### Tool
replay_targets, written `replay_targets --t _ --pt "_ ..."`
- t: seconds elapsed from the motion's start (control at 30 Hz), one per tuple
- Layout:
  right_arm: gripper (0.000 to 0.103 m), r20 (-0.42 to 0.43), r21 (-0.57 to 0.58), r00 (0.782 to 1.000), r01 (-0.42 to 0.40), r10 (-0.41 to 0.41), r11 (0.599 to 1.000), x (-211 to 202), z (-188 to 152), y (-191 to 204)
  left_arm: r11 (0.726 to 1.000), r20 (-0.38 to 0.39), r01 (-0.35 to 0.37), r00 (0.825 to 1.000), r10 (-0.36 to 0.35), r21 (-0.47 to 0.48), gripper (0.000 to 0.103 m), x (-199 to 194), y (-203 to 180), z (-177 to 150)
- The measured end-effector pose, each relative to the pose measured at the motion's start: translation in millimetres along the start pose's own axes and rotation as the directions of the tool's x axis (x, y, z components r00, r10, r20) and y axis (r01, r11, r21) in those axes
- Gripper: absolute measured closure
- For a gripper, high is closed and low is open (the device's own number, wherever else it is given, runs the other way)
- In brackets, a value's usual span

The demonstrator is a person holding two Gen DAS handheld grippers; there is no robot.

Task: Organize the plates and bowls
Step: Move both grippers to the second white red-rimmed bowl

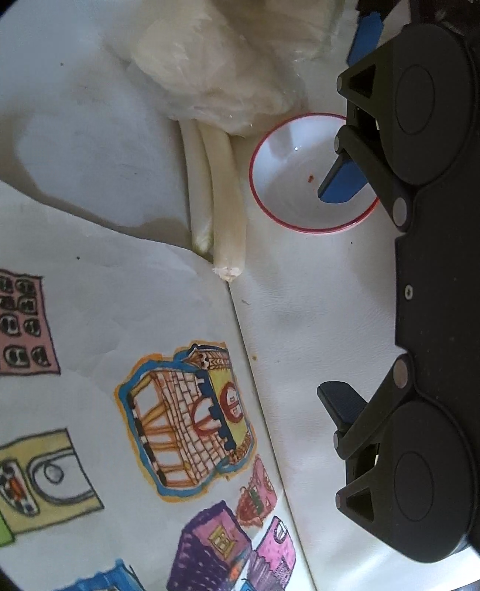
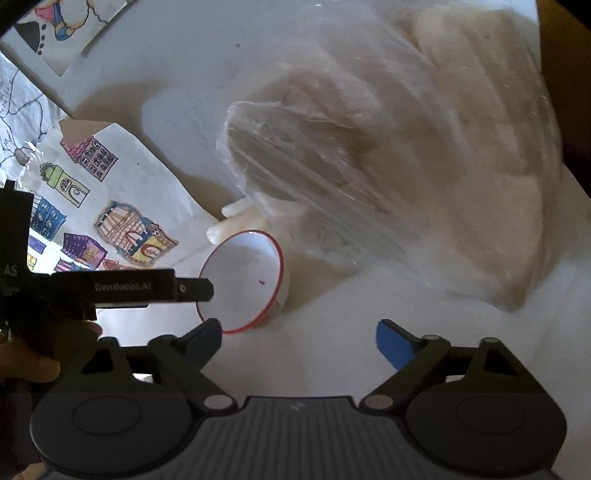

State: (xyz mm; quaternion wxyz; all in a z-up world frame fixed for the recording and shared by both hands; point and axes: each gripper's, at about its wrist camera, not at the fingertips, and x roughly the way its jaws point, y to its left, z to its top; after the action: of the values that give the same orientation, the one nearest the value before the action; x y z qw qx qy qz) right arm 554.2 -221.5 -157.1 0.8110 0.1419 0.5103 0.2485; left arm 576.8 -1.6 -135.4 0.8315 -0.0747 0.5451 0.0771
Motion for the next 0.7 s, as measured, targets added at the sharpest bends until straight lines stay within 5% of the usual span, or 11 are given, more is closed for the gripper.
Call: replay_targets --t 0.37,0.7 --pt "0.022 0.002 0.012 1.000 0.024 -0.025 1.000 15.9 6.4 10.3 0.998 -0.002 -0.021 1.000 0.021 0.061 0.004 4.4 -12.7 6.0" --pt "0.036 -0.006 0.005 0.999 0.037 -0.037 0.999 21.0 5.9 12.5 0.999 -0.001 0.001 1.000 -0.001 0.043 0.024 3.5 -29.3 5.4"
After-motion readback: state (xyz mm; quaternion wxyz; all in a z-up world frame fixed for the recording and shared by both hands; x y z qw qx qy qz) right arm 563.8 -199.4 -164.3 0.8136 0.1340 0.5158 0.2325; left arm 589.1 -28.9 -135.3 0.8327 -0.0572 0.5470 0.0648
